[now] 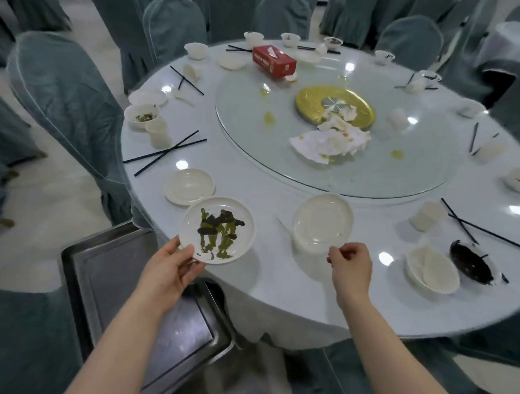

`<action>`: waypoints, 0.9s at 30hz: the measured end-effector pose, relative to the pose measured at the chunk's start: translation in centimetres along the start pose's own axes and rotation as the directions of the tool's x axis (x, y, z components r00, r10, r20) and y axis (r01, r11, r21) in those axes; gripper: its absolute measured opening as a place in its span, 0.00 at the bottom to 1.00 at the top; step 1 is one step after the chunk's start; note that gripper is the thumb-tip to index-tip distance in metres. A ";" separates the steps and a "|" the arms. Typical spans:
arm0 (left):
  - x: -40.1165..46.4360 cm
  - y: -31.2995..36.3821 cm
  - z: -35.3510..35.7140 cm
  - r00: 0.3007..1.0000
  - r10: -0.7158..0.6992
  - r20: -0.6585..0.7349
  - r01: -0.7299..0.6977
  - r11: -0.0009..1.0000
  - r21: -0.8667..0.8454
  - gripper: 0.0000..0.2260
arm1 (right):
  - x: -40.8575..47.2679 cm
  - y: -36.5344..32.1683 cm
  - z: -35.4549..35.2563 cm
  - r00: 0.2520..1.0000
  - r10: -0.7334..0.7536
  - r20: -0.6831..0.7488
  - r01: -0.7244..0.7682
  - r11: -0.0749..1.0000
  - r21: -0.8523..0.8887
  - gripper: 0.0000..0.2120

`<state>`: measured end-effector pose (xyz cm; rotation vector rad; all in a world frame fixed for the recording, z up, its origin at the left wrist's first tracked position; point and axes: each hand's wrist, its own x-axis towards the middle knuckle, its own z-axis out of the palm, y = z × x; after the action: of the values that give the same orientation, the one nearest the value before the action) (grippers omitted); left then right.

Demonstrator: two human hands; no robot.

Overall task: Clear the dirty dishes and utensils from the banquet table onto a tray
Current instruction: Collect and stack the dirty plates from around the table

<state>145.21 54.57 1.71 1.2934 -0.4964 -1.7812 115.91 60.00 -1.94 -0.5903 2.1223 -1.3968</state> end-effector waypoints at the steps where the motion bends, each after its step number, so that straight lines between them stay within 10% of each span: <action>1: 0.0 0.2 -0.3 1.000 -0.001 0.003 0.001 1.000 0.009 0.16 | -0.7 -0.3 0.6 1.000 0.024 0.016 -0.025 0.997 0.074 0.06; 12: 0.4 3.5 -4.2 1.000 0.014 0.012 -0.015 0.998 0.058 0.22 | -7.2 -4.6 10.3 0.880 0.020 0.475 -0.099 0.985 0.141 0.12; 27: 2.9 7.7 -8.5 0.994 0.104 -0.023 -0.104 0.995 0.013 0.19 | -8.2 -8.0 21.0 0.733 -0.055 0.678 -0.003 0.997 0.083 0.21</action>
<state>155.79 49.29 2.31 1.2727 -0.5521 -1.6774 136.22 47.43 0.16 -0.9356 1.4551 -1.0375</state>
